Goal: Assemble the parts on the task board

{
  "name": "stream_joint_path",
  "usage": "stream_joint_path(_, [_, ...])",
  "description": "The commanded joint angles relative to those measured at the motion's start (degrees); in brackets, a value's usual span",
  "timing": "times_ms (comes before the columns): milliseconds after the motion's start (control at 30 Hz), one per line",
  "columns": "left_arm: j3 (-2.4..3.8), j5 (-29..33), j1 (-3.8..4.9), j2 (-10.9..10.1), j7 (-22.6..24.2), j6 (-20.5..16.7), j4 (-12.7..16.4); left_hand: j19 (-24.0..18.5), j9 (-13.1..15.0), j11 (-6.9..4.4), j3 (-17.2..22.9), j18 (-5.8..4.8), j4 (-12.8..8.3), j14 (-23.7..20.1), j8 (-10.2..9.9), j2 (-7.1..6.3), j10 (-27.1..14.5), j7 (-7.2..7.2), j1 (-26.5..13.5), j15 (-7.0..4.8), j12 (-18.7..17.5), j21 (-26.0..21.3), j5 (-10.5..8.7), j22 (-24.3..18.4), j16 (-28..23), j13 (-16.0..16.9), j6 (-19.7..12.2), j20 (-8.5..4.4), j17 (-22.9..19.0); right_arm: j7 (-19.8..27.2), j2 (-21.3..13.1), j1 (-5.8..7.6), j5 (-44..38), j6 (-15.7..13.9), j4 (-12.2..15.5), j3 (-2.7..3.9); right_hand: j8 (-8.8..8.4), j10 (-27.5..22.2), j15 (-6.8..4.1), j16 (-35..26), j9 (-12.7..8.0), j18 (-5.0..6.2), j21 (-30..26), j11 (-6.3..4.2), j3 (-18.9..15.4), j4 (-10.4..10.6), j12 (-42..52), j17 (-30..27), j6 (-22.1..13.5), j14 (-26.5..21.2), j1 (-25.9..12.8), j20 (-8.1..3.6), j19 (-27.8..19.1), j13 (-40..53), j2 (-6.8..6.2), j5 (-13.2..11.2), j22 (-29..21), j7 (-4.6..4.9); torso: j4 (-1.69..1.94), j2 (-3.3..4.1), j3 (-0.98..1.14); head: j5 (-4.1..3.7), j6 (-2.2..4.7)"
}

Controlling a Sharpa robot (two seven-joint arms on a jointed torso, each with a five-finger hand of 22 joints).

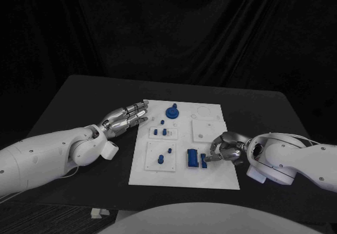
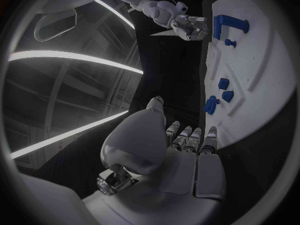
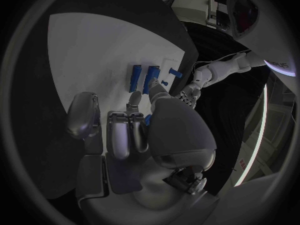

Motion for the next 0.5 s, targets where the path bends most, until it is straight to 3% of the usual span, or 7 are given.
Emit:
stream_joint_path(33, [0.05, 0.30, -0.10, 0.00, 0.92, 0.61, 0.17, -0.04, 0.10, 0.38, 0.04, 0.76, -0.26, 0.08, 0.19, 0.05, -0.04, -0.18, 0.66, 0.34, 0.19, -0.20, 0.26, 0.07, -0.21, 0.06, 0.00, 0.46, -0.06, -0.10, -0.05, -0.41, -3.45, 1.92, 0.24, 0.01, 0.66, 6.15, -0.33, 0.32, 0.43, 0.60, -0.15, -0.46, 0.02, 0.70, 0.15, 15.09, -0.36, 5.92, -0.08, -0.19, -0.04, 15.08, -0.74, -0.43, 8.36, -0.09, 0.04, 0.05, -0.02, -0.12, -0.01])
stream_joint_path(233, [0.05, 0.30, -0.12, -0.02, 0.92, 0.60, 0.20, -0.03, 0.11, 0.38, 0.05, 0.74, -0.34, 0.08, 0.20, 0.03, -0.04, -0.12, 0.70, 0.36, 0.22, -0.19, 0.33, 0.09, -0.21, 0.06, 0.04, 0.48, -0.06, -1.05, 0.11, -0.94, -4.13, 3.50, 0.21, 0.01, 3.30, 6.15, -0.63, 0.32, 2.49, 0.59, -0.12, -0.83, 0.19, 2.64, 0.15, 15.09, -0.37, 5.92, 0.14, -0.44, 0.07, 15.08, -2.05, -0.81, 8.37, -0.54, 0.07, 0.10, -0.01, 0.02, -0.01])
stream_joint_path(500, [0.05, 0.30, -0.14, 0.01, 0.90, 0.60, 0.21, -0.03, 0.11, 0.38, 0.08, 0.73, -0.46, 0.08, 0.21, 0.00, -0.05, -0.08, 0.79, 0.37, 0.21, -0.19, 0.48, 0.08, -0.21, 0.06, 0.07, 0.49, -0.06, -1.18, 0.27, -1.32, -5.00, 3.49, 0.04, 0.01, 4.45, 6.15, -0.77, 0.32, 3.53, 0.62, -0.28, -1.00, 0.37, 3.48, 0.15, 15.09, -0.55, 5.92, 0.47, -0.58, 0.04, 15.08, -2.57, -0.86, 8.34, -0.73, 0.08, 0.12, -0.01, -0.05, -0.01])
